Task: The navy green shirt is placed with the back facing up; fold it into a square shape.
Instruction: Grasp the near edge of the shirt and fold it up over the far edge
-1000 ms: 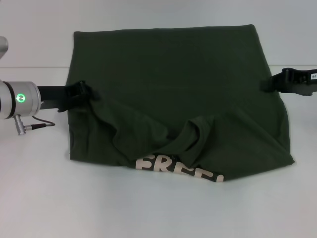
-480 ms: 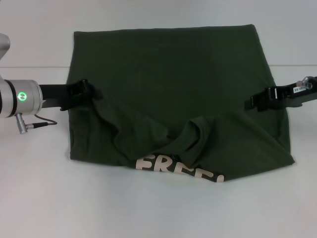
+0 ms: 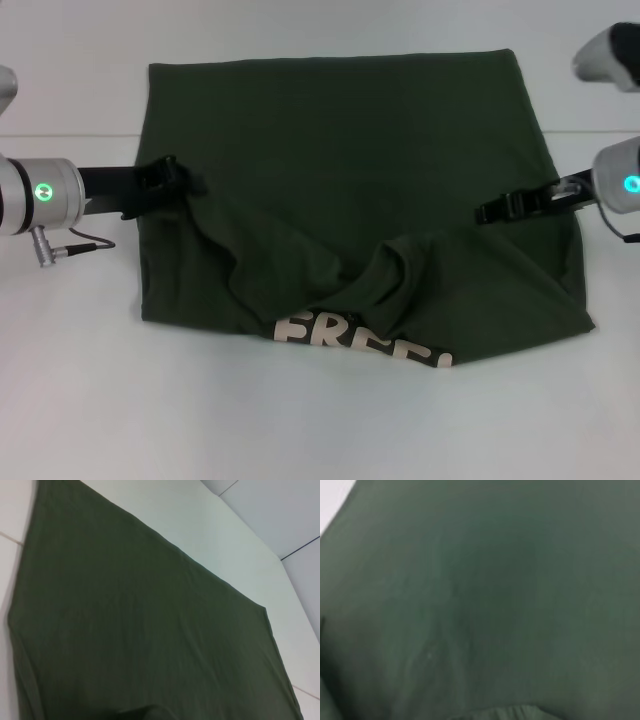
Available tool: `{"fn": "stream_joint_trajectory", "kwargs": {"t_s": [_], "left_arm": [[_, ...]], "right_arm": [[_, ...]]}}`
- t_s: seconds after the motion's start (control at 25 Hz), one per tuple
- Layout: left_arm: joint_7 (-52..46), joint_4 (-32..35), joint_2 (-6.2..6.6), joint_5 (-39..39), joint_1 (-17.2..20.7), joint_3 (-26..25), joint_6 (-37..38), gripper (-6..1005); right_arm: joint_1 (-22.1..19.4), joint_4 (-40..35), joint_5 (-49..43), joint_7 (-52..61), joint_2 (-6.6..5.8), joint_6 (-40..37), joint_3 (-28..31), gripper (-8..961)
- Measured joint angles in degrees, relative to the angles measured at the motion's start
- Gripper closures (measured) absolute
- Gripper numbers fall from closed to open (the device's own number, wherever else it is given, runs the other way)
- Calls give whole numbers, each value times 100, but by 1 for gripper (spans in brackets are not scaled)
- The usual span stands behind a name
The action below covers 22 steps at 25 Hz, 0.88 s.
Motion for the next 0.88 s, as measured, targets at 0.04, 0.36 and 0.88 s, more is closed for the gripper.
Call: {"fn": "stream_joint_trajectory", "kwargs": {"t_s": [0.04,0.36,0.88], "left_arm": [[0,9,-2,-1,0,0,2,959],[4,14,-17,-2,7,0,-5,959],[36,60,-68,-18,8,0,-14,959]], "right_arm": [[14,4,-50,11,35,85,-62,485],[67,74,-402,52,238,508,-157,490],[82,323,-400,58,248,661,-183,579]]}}
